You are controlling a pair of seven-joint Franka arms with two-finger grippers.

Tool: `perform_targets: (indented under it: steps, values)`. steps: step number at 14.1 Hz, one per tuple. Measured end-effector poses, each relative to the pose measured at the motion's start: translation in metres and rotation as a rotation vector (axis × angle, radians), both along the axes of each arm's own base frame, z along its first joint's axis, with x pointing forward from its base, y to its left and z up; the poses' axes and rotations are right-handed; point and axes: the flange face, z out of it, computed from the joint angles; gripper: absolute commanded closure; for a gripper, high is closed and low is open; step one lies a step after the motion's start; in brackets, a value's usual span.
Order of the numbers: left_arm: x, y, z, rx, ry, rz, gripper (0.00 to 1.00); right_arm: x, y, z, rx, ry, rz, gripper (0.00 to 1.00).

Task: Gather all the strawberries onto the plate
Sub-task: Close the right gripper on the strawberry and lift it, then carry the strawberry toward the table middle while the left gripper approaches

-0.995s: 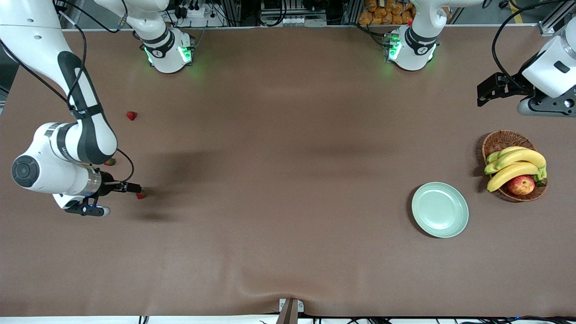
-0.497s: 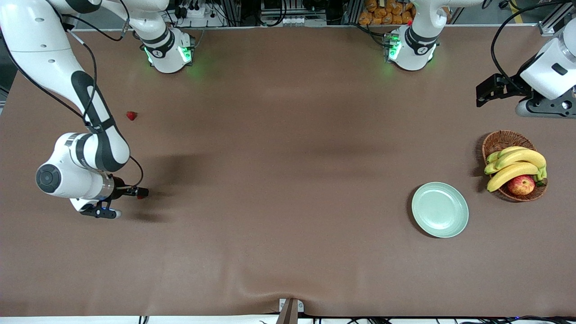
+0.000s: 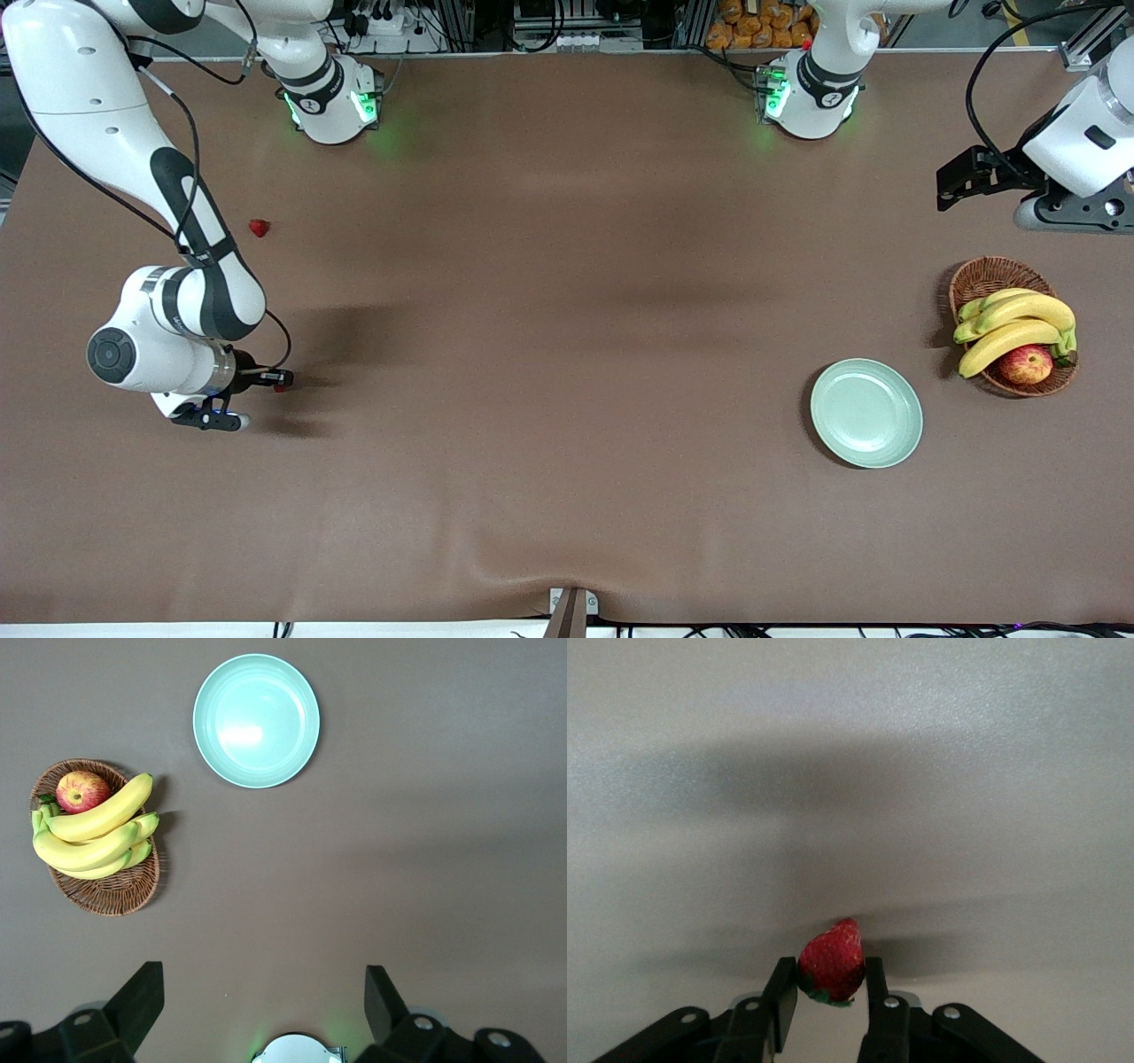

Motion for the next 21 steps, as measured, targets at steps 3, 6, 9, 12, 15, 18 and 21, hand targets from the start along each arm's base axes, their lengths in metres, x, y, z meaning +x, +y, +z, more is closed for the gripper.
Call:
perform_targets:
  steps: [3,6,9,12,15,18,21]
  values:
    - [0.000,0.000,0.000,0.000,0.000,-0.001,0.00,0.002,0.001,0.002,0.000,-0.004,0.003,1.00]
    - [0.000,-0.001,-0.001,-0.002,0.001,-0.001,0.00,0.013,0.009,0.026,0.003,0.049,-0.035,1.00]
    - [0.001,-0.003,-0.003,-0.023,0.009,-0.001,0.00,0.032,0.044,0.074,-0.002,0.107,-0.120,1.00]
    - [0.002,-0.005,-0.007,-0.036,0.018,-0.001,0.00,0.037,0.104,0.096,0.073,0.133,-0.228,1.00]
    - [0.002,-0.005,-0.007,-0.038,0.018,-0.001,0.00,0.036,0.165,0.108,0.127,0.158,-0.348,1.00]
    - [0.002,-0.006,-0.007,-0.046,0.019,-0.002,0.00,0.030,0.232,0.126,0.134,0.172,-0.439,1.00]
    - [0.002,-0.006,-0.007,-0.049,0.020,-0.001,0.00,0.017,0.294,0.130,0.178,0.181,-0.515,1.00]
